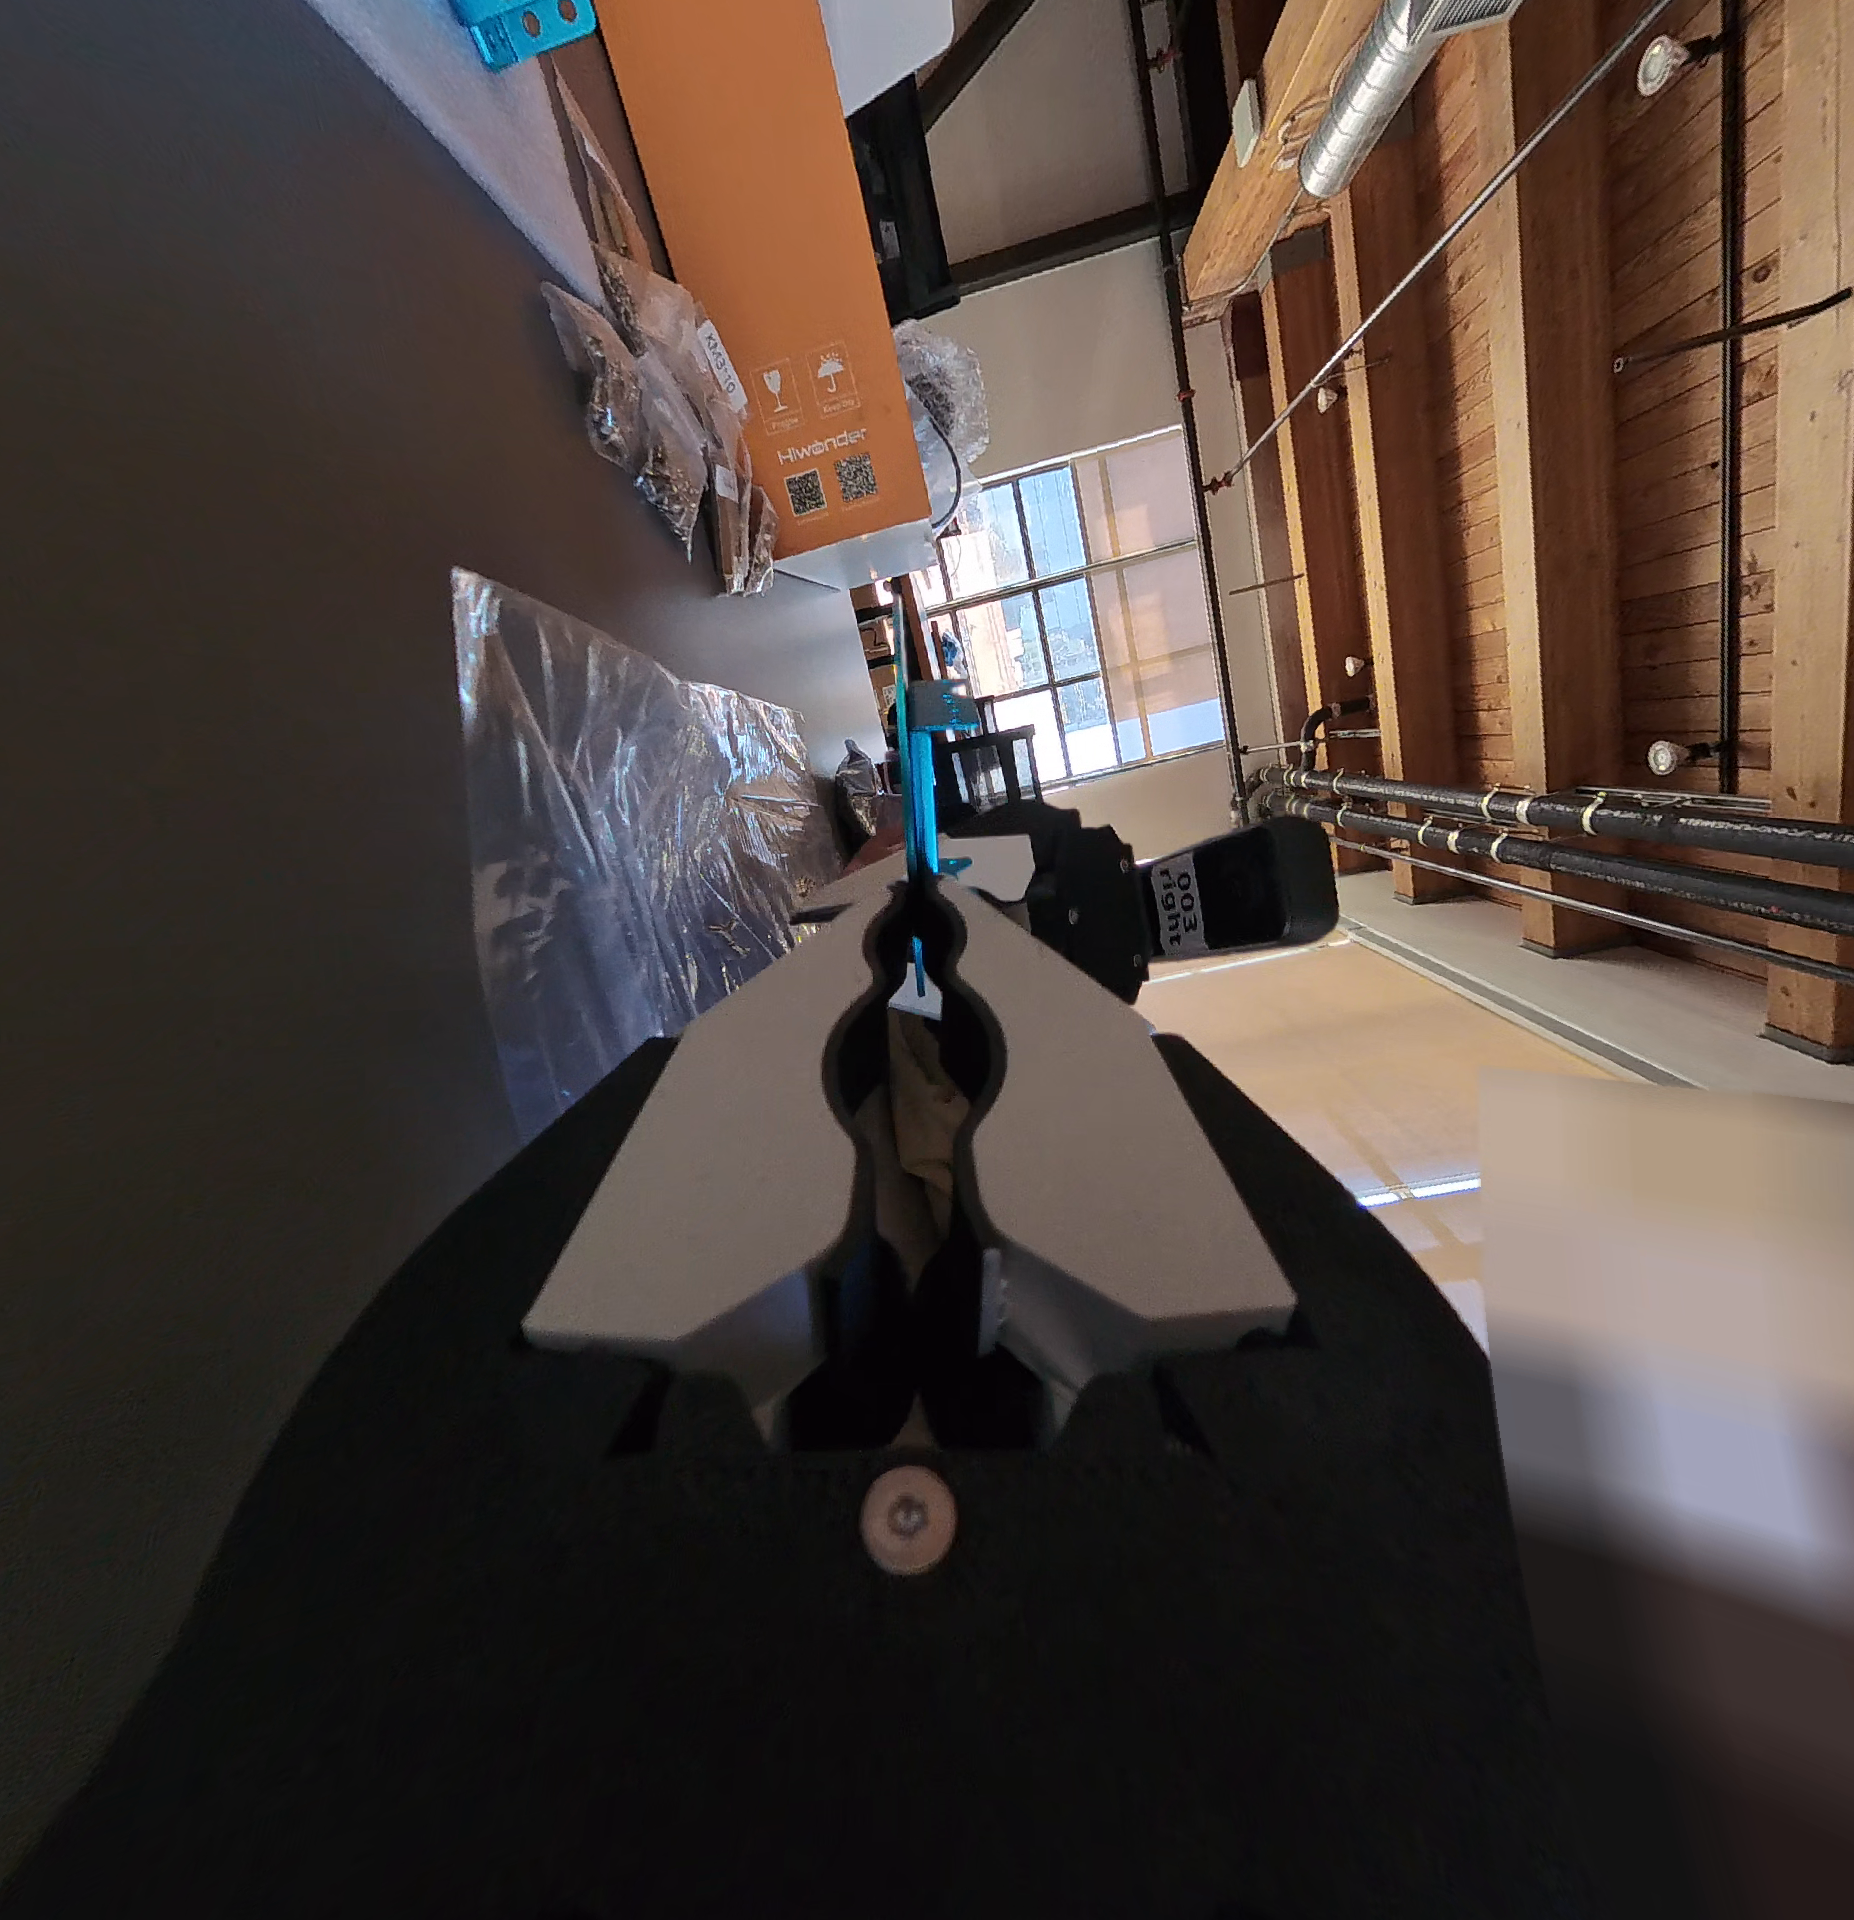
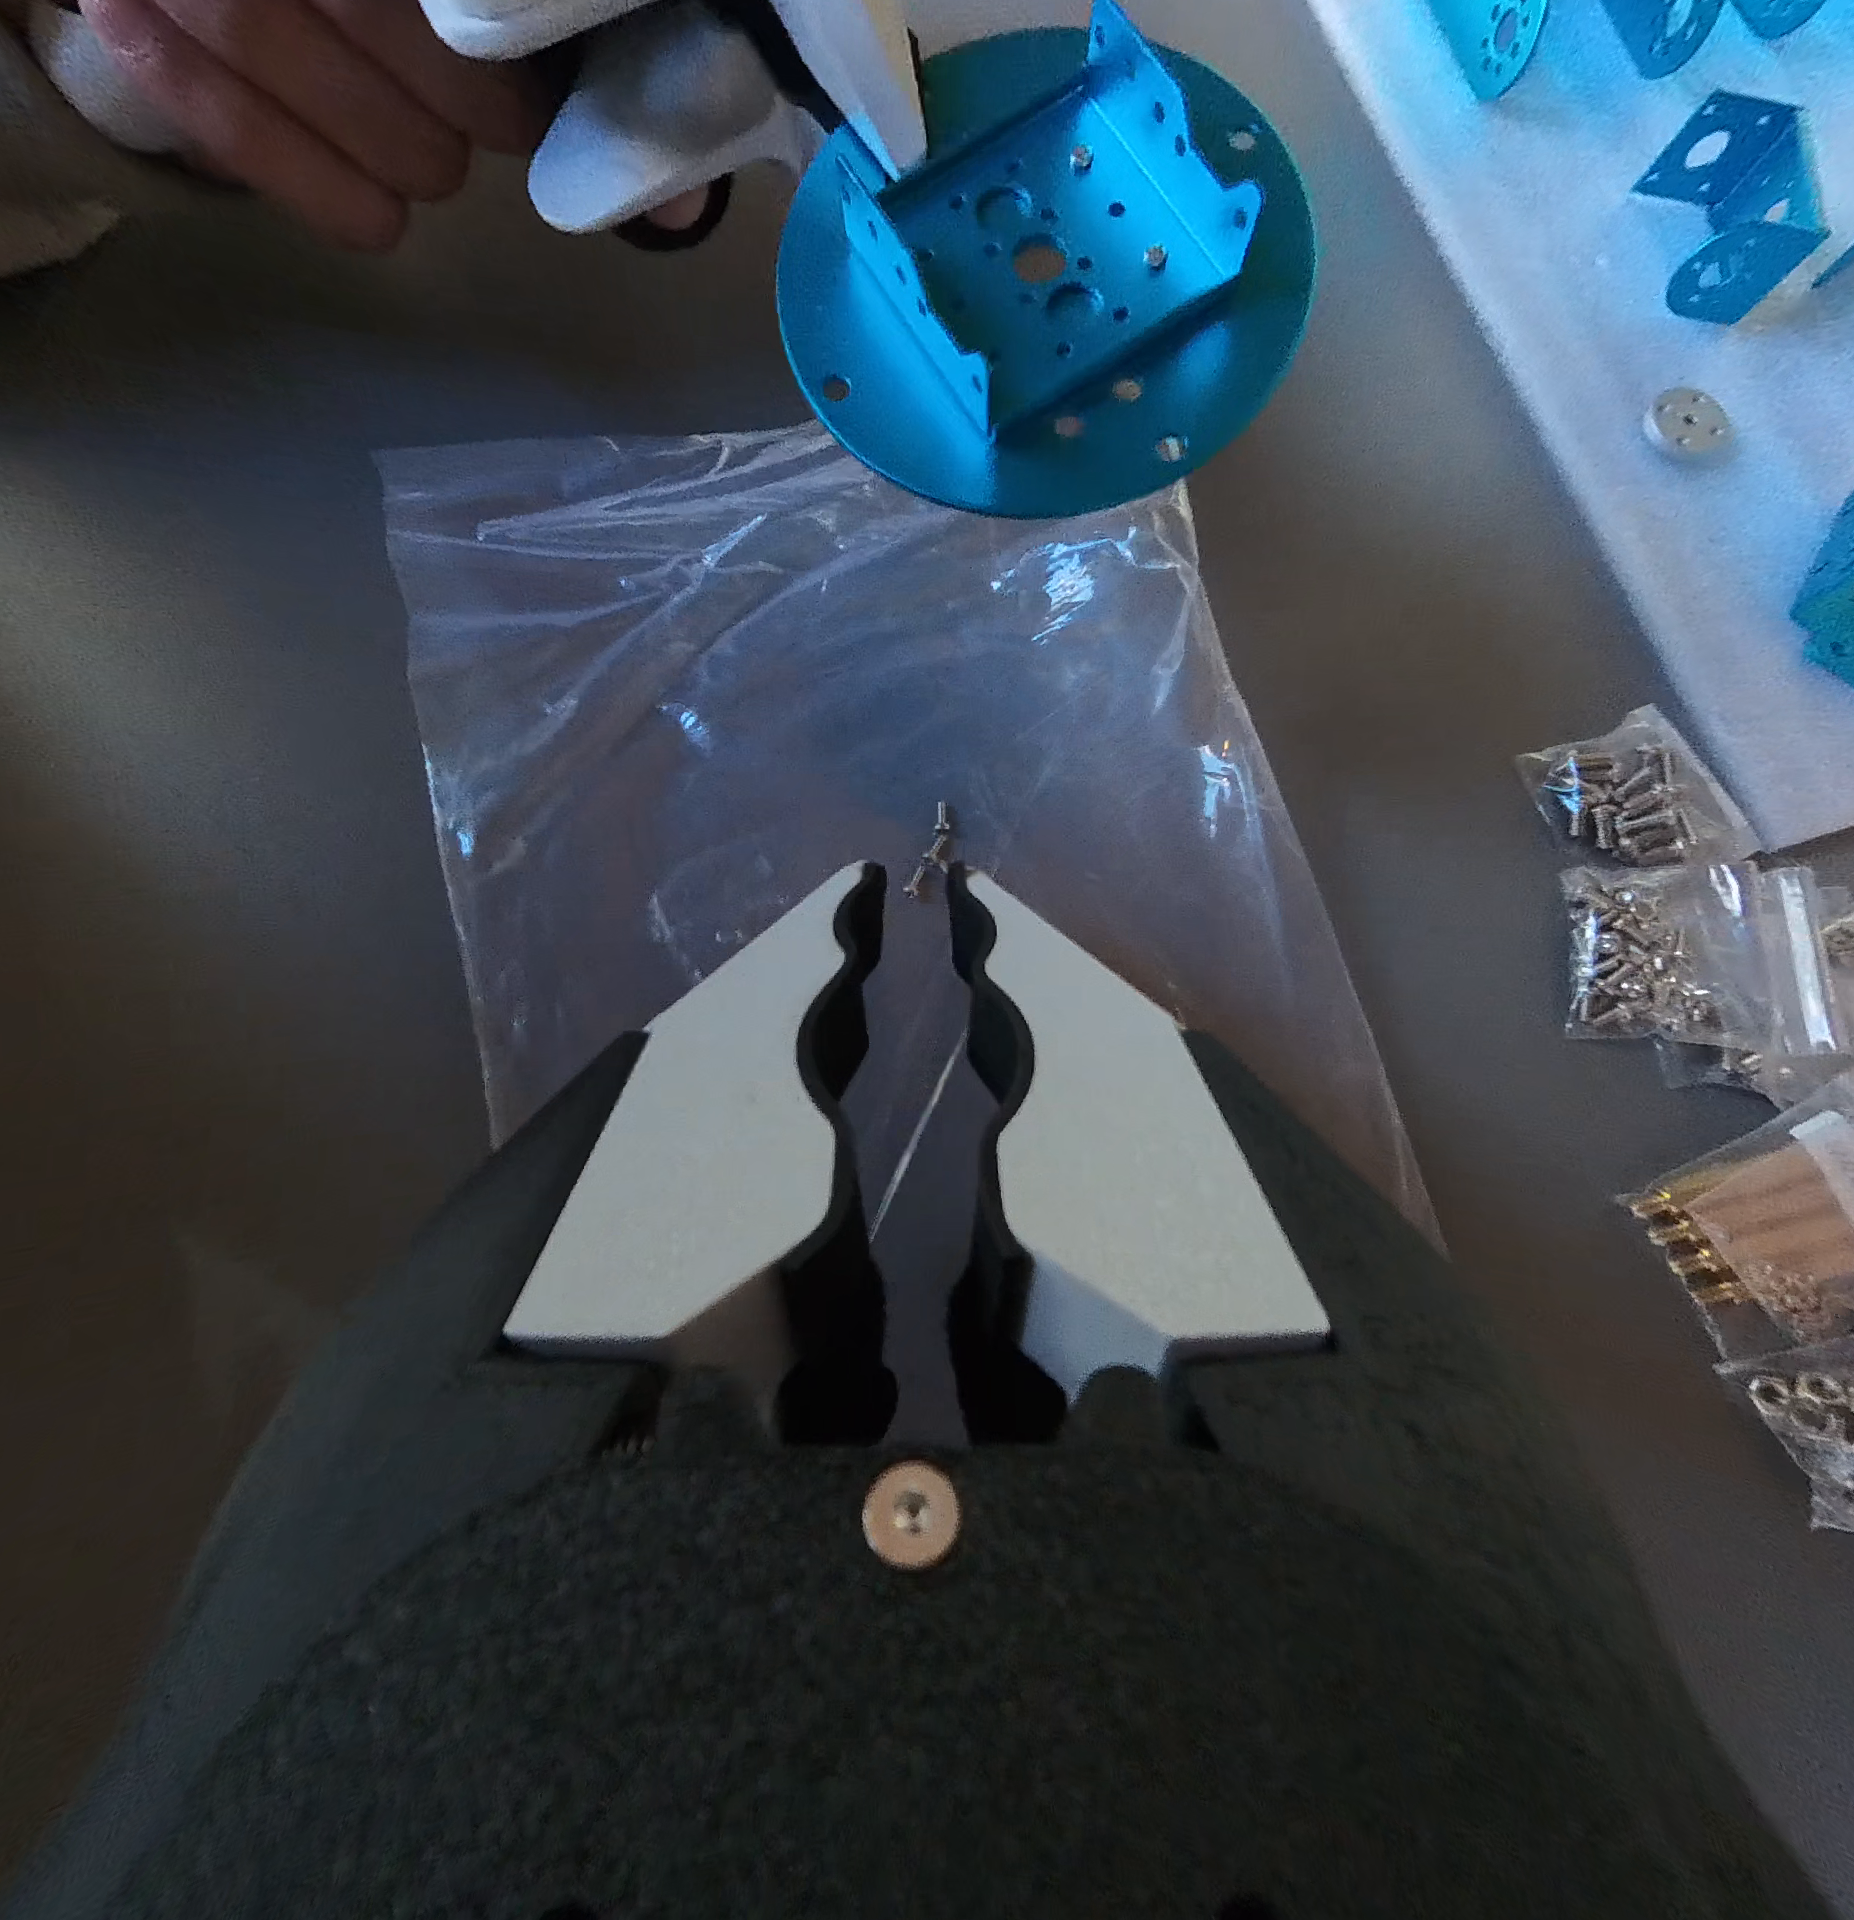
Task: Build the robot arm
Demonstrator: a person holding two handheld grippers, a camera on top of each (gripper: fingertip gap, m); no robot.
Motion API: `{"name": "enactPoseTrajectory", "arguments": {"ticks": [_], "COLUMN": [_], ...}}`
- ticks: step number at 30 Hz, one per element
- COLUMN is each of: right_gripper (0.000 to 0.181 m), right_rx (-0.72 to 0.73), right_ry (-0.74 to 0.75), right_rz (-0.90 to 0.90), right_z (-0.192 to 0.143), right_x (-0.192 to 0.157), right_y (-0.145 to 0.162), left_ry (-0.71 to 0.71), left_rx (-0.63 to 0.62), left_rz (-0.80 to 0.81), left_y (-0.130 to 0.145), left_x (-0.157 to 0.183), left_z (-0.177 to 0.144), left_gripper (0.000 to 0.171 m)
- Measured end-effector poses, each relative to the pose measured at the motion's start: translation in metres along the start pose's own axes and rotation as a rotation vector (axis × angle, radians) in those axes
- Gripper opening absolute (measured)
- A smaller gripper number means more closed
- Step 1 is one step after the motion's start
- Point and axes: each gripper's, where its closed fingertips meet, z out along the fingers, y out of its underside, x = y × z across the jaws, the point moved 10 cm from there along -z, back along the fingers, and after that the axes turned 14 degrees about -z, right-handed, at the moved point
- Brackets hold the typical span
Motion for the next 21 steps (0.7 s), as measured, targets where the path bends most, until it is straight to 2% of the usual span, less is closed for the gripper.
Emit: {"name": "enactPoseTrajectory", "arguments": {"ticks": [4,8,13,14,15,17,21], "right_gripper": [0.010,0.019,0.015,0.020,0.020,0.004,0.012], "right_rx": [-0.024,-0.045,-0.007,-0.017,-0.028,-0.015,-0.049], "right_ry": [0.023,-0.033,0.019,0.023,0.035,0.143,0.202], "right_rz": [0.008,0.064,0.152,0.172,0.189,0.250,0.302], "right_z": [0.004,0.010,0.004,0.002,-0.001,-0.005,0.005], "right_x": [-0.004,-0.006,-0.013,-0.016,-0.019,-0.021,-0.025], "right_y": [0.001,0.001,-0.001,-0.004,-0.008,-0.014,-0.015], "left_ry": [0.002,-0.004,-0.037,-0.040,-0.039,-0.045,-0.027], "left_rx": [-0.003,-0.020,-0.011,-0.003,0.006,0.013,0.003], "left_rz": [-0.024,-0.052,-0.045,-0.048,-0.051,-0.050,-0.095], "left_y": [0.000,0.002,0.002,0.001,0.000,-0.001,-0.001], "left_x": [-0.004,-0.010,-0.014,-0.015,-0.015,-0.015,-0.018], "left_z": [0.001,0.005,0.006,0.005,0.005,0.004,0.004], "left_gripper": [0.000,0.000,0.000,0.000,0.000,0.000,0.000]}}
